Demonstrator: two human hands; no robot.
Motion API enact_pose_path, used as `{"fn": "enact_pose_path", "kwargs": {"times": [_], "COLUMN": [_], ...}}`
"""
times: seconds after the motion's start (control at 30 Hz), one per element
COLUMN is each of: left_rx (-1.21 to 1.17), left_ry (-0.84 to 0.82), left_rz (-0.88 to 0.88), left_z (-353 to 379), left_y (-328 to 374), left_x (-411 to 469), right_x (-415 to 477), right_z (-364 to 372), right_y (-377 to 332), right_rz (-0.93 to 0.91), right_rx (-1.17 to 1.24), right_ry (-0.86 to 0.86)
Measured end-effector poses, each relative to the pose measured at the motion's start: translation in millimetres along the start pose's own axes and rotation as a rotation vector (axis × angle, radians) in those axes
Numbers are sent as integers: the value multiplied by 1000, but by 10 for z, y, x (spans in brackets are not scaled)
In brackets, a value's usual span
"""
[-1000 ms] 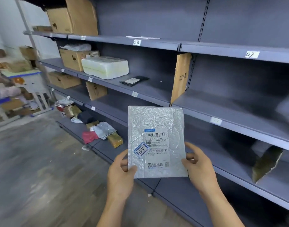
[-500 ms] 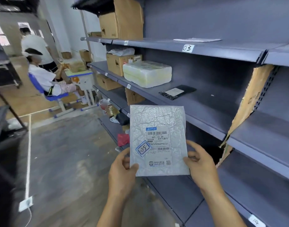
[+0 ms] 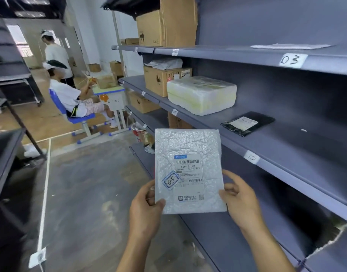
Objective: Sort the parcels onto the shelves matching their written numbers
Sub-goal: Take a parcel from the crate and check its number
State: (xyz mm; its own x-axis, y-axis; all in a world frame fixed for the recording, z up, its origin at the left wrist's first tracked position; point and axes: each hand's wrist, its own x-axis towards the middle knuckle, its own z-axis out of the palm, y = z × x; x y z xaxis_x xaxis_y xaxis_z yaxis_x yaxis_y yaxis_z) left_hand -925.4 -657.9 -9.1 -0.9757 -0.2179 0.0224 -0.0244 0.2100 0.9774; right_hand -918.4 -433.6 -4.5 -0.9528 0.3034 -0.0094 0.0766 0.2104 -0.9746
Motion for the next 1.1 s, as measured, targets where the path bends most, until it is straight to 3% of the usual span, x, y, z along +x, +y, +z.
{"fn": "enact_pose_path", "kwargs": {"times": [0.57, 1.1], "left_rx": [-82, -31], "left_ry": [-4, -4], "left_rz": [34, 64], "left_z": [-885, -859], "left_y": [21, -39], "left_x": [2375, 4735], "right_x": [1648, 3587], "right_z": [1829, 2913], "right_y": [-710, -1039], "right_rz": [-58, -116], "right_rx": [-5, 19], "right_ry": [-2, -9]}}
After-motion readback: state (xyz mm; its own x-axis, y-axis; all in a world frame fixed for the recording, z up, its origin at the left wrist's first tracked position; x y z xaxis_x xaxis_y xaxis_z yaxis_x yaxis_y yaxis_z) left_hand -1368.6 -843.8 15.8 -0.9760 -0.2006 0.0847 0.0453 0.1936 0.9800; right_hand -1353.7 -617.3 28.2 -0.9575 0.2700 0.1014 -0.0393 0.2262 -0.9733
